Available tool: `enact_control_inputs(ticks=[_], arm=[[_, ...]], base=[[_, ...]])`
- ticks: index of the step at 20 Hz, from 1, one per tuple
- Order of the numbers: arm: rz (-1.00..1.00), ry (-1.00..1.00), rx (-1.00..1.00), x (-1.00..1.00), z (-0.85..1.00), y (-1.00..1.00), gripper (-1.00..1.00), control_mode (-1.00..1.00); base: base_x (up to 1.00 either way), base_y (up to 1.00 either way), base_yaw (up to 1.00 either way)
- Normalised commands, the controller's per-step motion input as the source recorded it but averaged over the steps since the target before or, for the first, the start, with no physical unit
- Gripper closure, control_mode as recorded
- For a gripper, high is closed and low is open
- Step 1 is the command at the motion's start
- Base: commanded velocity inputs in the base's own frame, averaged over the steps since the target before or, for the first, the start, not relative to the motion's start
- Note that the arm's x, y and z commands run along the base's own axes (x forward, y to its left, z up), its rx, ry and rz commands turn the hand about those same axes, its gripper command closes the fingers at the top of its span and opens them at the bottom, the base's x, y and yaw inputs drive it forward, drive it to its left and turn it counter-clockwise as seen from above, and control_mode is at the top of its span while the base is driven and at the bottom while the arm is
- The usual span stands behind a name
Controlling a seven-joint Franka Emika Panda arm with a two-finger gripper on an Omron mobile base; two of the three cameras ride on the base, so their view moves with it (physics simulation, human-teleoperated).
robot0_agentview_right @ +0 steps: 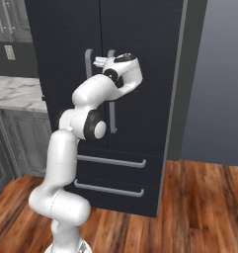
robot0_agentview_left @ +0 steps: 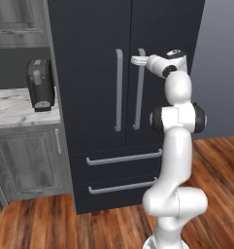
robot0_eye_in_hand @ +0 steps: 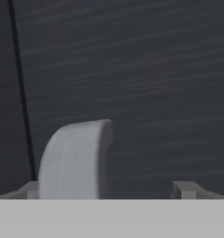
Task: Retrieve the fish from the fridge and place it on the saucepan with marinade on the stove.
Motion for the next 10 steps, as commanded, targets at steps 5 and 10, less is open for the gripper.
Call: enact_control_inputs(ticks=[5,10], arm=[[-0.05,0.0,-0.01,0.3,0.0,0.35,-1.0,-1.0],[0.0,0.0,0.0,0.0,0.0,0.0,-1.0,-1.0]], base=[[0.0,0.0,0.0],[0.0,0.0,0.0]])
